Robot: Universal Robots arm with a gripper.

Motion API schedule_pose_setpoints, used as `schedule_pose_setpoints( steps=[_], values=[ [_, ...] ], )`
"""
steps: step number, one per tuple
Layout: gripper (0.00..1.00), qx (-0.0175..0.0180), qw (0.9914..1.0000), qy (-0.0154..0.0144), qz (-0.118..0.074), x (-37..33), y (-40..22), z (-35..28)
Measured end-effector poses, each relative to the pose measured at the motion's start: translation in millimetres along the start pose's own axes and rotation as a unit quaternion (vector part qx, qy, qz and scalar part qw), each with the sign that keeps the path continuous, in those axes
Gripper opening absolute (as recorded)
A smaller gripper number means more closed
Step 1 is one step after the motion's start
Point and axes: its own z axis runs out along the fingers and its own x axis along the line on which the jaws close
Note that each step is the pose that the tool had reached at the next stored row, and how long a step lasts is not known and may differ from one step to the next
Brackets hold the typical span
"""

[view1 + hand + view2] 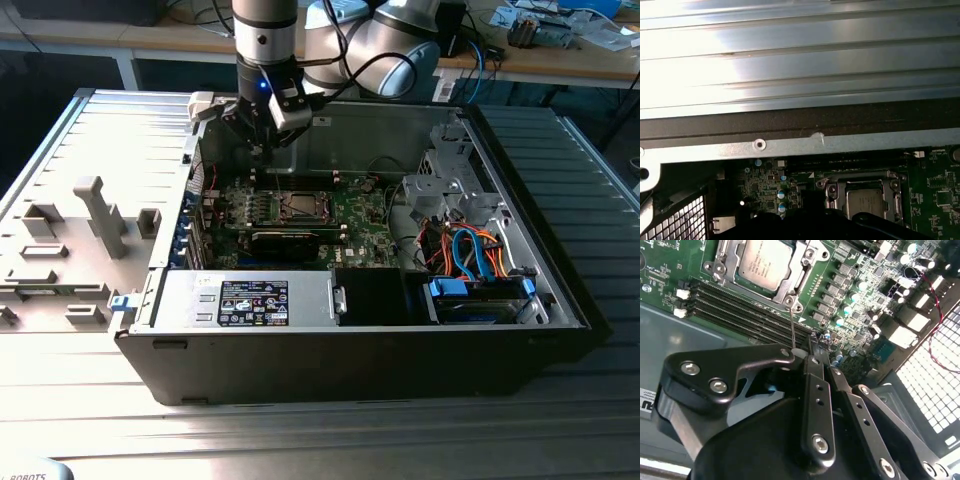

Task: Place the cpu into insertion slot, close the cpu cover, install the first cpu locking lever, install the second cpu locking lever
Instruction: 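Install the first cpu locking lever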

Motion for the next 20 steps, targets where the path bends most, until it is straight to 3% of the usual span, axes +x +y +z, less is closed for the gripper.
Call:
schedule_pose_setpoints(
  steps=[3, 11, 20],
  values=[
    [0.11, 0.0, 1.0, 0.0, 0.0, 0.0, 0.0, 0.0],
    [0.11, 0.0001, 1.0, 0.0001, 0.0, -14.4, 1.0, 0.2],
    [0.11, 0.0, 1.0, 0.0001, 0.0, -20.6, 1.4, 2.5]
  ],
)
